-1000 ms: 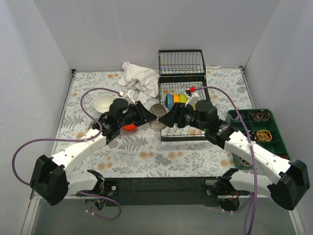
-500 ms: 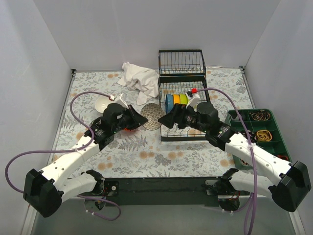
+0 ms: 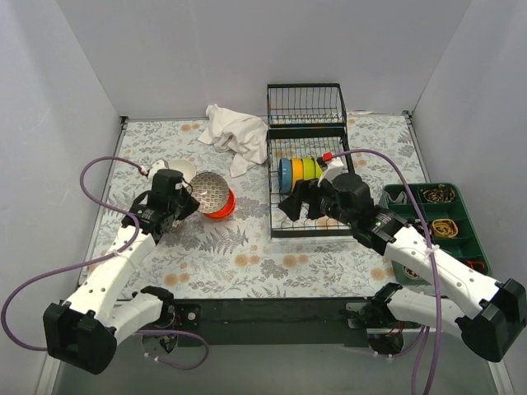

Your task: Unload the bowls from the dish rack

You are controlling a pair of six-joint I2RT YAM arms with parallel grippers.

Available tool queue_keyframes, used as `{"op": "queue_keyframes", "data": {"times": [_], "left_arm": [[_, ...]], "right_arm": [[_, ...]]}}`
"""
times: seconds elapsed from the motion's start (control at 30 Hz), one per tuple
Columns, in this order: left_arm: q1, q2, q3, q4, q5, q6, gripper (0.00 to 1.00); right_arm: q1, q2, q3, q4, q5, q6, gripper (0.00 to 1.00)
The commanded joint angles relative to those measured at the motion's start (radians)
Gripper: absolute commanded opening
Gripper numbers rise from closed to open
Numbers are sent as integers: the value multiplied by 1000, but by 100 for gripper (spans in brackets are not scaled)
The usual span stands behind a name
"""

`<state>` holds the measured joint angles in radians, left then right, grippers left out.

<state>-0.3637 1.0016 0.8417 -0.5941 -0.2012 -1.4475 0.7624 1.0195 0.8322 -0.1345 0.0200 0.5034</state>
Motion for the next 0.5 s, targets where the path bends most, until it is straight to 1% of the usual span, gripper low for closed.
{"op": "queue_keyframes", "data": {"times": [0.0, 0.03, 0.13, 0.2, 0.43, 0.47], "left_arm": [[135, -41, 57, -64, -47, 58, 0], [179, -34, 59, -70, -55, 64, 0], [247, -18, 57, -96, -85, 67, 0], [267, 0, 54, -98, -113, 67, 0], [362, 72, 5, -30, -98, 98, 0], [400, 81, 2, -23, -96, 101, 0]], "right_arm": [[0, -32, 28, -16, 34, -72, 98], [-2, -33, 24, -16, 32, -78, 98], [0, -41, 18, -19, 21, -97, 99], [0, -50, 16, -28, 18, -118, 99], [0, -90, -2, -60, 43, -172, 99], [0, -99, -5, -63, 41, -172, 99]]}}
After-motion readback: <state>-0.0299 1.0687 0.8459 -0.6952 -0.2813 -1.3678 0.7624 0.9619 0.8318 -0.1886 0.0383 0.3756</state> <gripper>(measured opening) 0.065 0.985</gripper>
